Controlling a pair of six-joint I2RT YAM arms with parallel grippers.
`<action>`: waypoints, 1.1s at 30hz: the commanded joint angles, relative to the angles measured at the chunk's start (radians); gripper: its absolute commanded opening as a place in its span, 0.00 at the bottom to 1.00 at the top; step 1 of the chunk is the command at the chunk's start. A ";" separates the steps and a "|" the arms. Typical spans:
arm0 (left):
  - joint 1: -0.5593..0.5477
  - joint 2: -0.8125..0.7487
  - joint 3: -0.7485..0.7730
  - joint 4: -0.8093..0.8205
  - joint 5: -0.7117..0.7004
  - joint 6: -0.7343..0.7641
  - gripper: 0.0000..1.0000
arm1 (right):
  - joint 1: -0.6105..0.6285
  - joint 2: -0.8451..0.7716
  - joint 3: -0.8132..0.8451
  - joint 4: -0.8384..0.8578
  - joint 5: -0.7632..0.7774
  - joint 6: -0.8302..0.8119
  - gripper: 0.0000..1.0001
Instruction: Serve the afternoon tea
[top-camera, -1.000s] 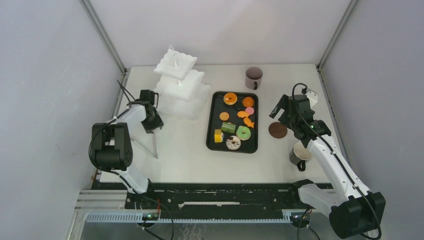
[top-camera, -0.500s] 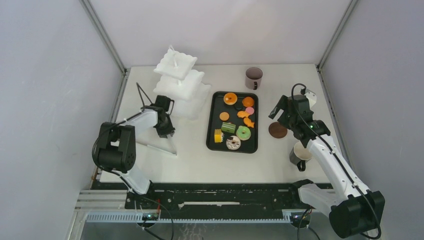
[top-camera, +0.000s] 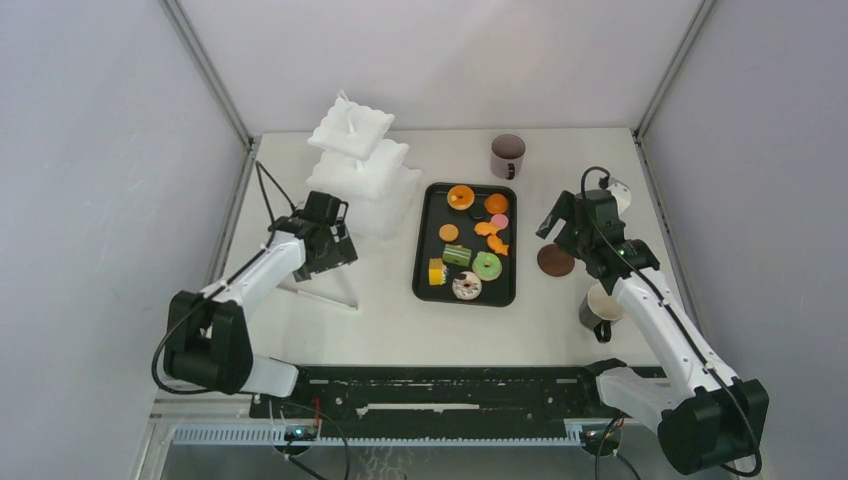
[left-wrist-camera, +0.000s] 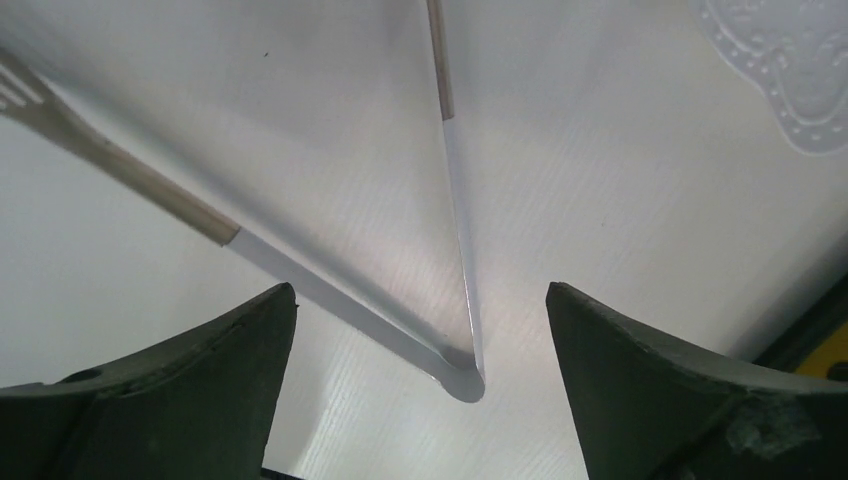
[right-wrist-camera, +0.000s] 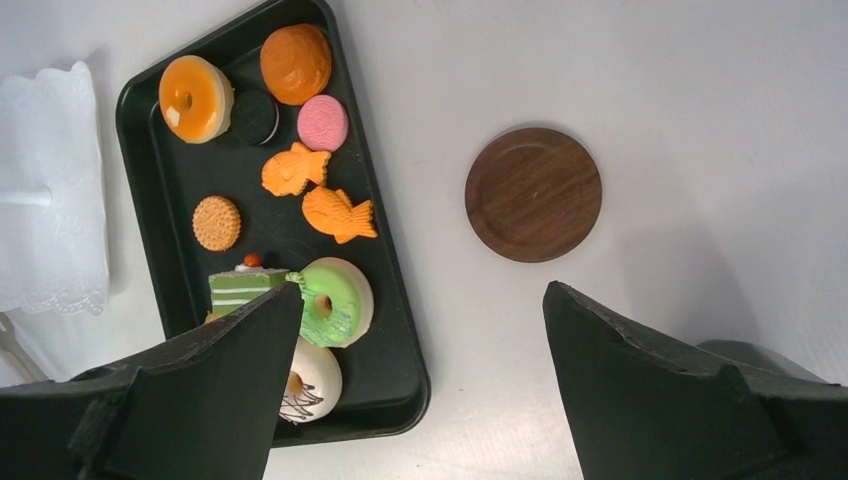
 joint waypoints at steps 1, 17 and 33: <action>-0.048 -0.096 0.020 -0.113 -0.131 -0.188 1.00 | -0.005 -0.004 -0.011 0.061 -0.035 -0.033 0.98; -0.213 -0.049 -0.106 -0.111 -0.286 -0.708 1.00 | -0.011 -0.027 -0.025 0.084 -0.068 -0.068 0.98; -0.100 0.029 -0.159 0.004 -0.250 -0.672 1.00 | -0.013 -0.051 -0.050 0.069 -0.089 -0.050 0.99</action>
